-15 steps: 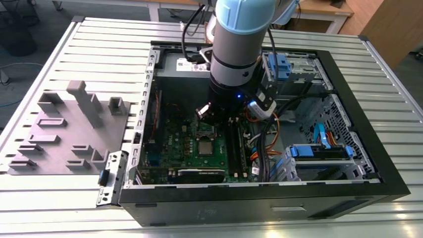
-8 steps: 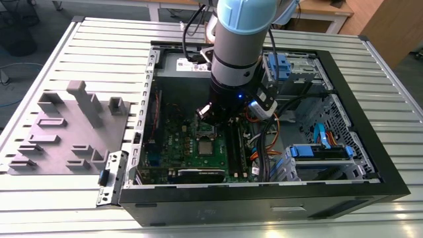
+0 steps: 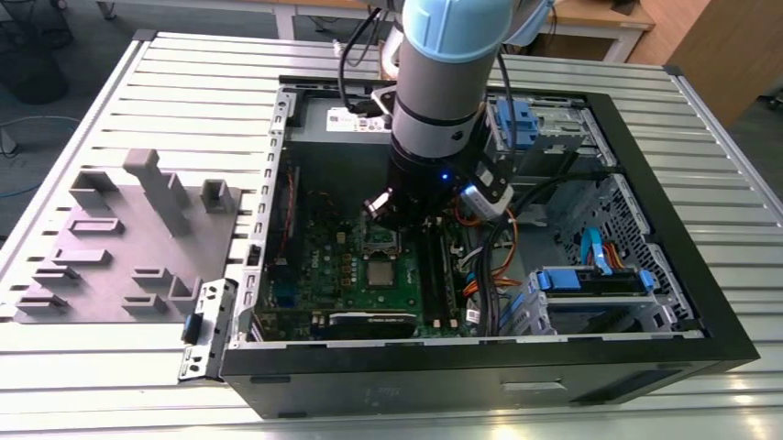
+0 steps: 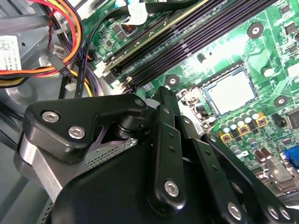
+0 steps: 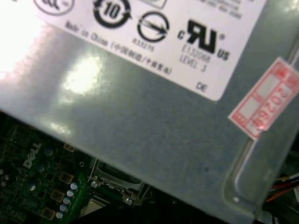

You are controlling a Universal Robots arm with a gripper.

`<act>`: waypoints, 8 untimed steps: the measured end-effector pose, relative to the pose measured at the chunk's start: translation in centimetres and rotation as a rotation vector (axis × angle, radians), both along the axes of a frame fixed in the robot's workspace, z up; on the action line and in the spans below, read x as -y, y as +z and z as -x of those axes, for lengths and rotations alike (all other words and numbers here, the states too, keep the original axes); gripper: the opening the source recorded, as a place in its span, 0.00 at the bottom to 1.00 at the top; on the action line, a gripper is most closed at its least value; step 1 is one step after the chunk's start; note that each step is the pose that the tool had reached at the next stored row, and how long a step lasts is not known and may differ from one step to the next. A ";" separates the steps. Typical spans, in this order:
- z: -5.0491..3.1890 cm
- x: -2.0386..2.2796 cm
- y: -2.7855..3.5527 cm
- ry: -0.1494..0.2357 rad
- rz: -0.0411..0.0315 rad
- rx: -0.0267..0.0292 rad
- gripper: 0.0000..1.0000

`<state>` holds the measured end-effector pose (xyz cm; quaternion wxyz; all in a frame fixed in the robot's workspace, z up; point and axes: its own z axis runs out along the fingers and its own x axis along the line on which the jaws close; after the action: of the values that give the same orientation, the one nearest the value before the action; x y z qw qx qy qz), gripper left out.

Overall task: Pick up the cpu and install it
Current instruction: 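Close the cpu cover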

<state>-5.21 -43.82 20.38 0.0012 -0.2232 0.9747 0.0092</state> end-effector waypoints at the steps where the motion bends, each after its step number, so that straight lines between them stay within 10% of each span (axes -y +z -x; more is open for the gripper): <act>1: 0.00 -0.13 0.00 0.000 0.0000 0.0000 0.11; 8: 0.03 -0.66 -0.02 -0.001 0.0002 0.0001 0.11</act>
<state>-5.25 -43.16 20.37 0.0013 -0.2228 0.9748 0.0091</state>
